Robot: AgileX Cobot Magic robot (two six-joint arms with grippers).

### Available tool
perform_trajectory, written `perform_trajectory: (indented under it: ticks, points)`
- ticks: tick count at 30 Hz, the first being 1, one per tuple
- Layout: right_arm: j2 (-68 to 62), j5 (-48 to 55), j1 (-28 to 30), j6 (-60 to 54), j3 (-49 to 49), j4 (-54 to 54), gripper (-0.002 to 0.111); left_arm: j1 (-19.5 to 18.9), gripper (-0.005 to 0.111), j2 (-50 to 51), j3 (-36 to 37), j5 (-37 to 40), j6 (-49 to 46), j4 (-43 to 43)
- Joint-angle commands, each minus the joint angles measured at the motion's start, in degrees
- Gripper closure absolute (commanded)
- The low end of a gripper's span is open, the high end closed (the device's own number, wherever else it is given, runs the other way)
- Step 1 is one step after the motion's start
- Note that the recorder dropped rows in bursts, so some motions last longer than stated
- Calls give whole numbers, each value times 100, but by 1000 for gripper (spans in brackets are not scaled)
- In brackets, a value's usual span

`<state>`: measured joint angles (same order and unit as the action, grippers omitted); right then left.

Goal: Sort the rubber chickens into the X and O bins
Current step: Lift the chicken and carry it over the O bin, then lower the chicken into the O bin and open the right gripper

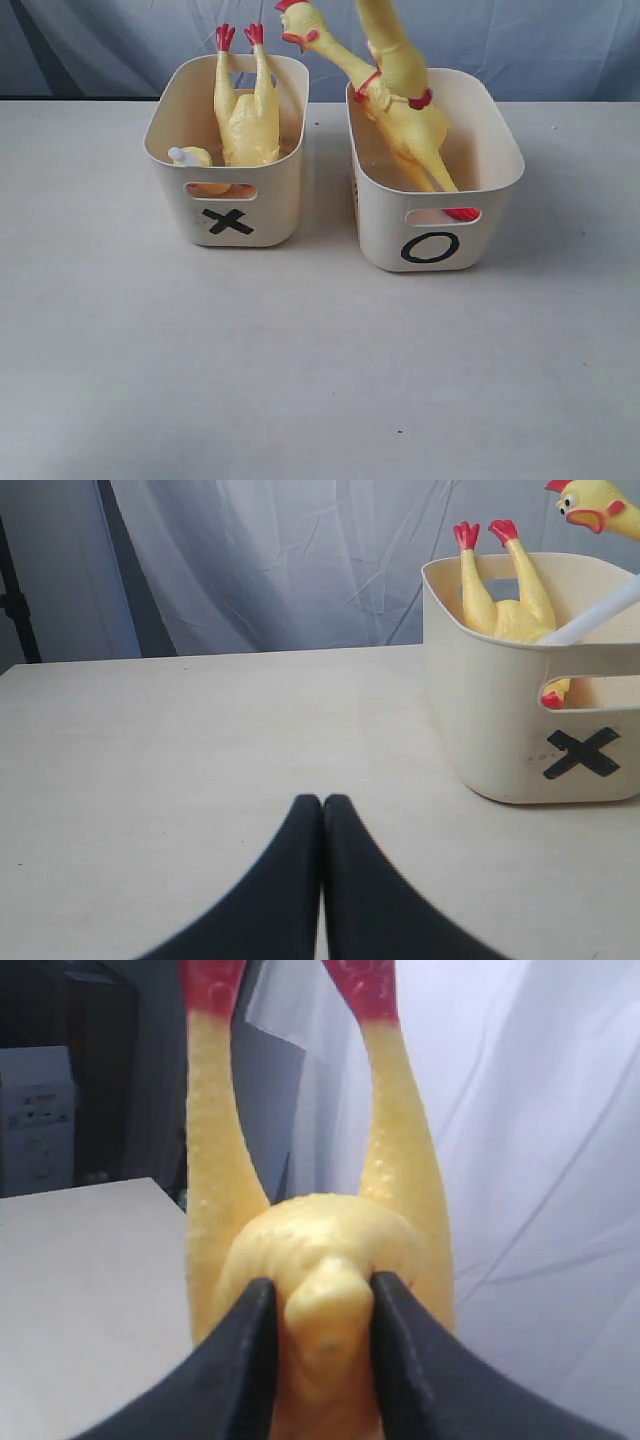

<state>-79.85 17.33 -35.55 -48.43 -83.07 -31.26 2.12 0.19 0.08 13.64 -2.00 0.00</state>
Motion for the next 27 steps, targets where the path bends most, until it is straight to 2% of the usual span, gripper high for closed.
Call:
perform_trajectory:
  ticks: [1, 7, 11, 19, 20, 22, 24, 27]
  points:
    - [-169, 109, 552, 388, -11, 31, 89, 23, 107, -19, -8, -32, 33, -36]
    - [-803, 220, 1066, 559, -11, 31, 89, 23, 107, -19, -8, -32, 33, -36]
    - [-1274, -28, 1091, 573, -11, -20, 89, 23, 107, -19, -8, -32, 33, -36]
    - [-2120, 254, 1091, 1013, -11, -34, 88, 23, 107, -19, -8, -32, 33, -36]
    - [-2167, 311, 1091, 1067, -11, -34, 84, 23, 107, -19, -8, -32, 33, -36]
    - [-2228, 351, 1091, 1267, -11, -34, 63, 23, 107, -19, -8, -32, 33, -36]
    - [-2232, 351, 1091, 1453, -11, -34, 51, 23, 107, -19, -8, -32, 33, -36]
    - [-2154, 520, 1091, 1480, -11, -34, 54, 23, 107, -19, -8, -32, 33, -36]
